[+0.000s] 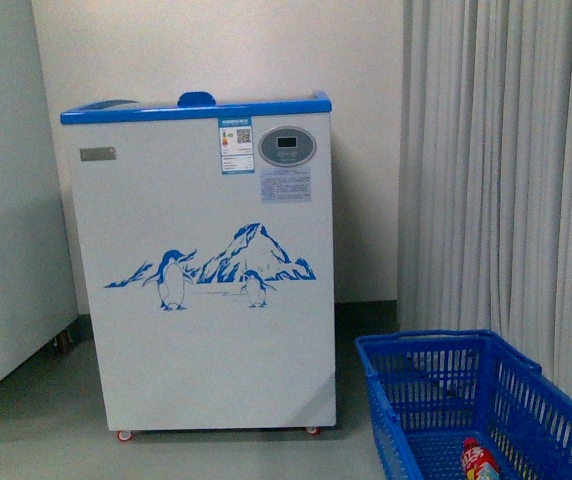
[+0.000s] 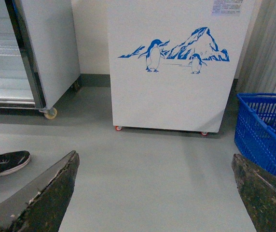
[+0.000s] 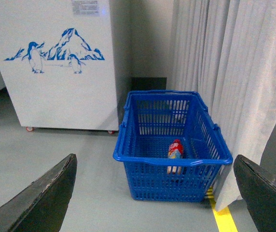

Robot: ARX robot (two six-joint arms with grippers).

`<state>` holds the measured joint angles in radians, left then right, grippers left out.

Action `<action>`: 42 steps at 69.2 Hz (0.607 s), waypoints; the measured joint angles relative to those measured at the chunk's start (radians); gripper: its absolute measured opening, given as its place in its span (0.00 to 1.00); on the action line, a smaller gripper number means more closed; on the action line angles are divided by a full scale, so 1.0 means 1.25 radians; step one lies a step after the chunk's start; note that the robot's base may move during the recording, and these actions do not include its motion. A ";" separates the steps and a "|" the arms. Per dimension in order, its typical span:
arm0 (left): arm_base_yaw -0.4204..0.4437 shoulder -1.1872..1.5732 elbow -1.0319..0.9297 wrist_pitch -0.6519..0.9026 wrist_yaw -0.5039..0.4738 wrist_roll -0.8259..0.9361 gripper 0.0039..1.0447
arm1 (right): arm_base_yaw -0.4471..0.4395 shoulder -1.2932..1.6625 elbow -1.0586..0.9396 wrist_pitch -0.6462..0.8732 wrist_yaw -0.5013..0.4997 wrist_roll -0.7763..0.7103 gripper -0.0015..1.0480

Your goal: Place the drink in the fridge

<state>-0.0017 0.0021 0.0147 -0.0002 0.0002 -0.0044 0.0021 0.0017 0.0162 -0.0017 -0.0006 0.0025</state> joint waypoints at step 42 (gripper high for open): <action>0.000 0.000 0.000 0.000 0.000 0.000 0.92 | 0.000 0.000 0.000 0.000 0.000 0.000 0.93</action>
<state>-0.0017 0.0021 0.0147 -0.0002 0.0002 -0.0044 0.0021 0.0017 0.0162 -0.0017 -0.0006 0.0025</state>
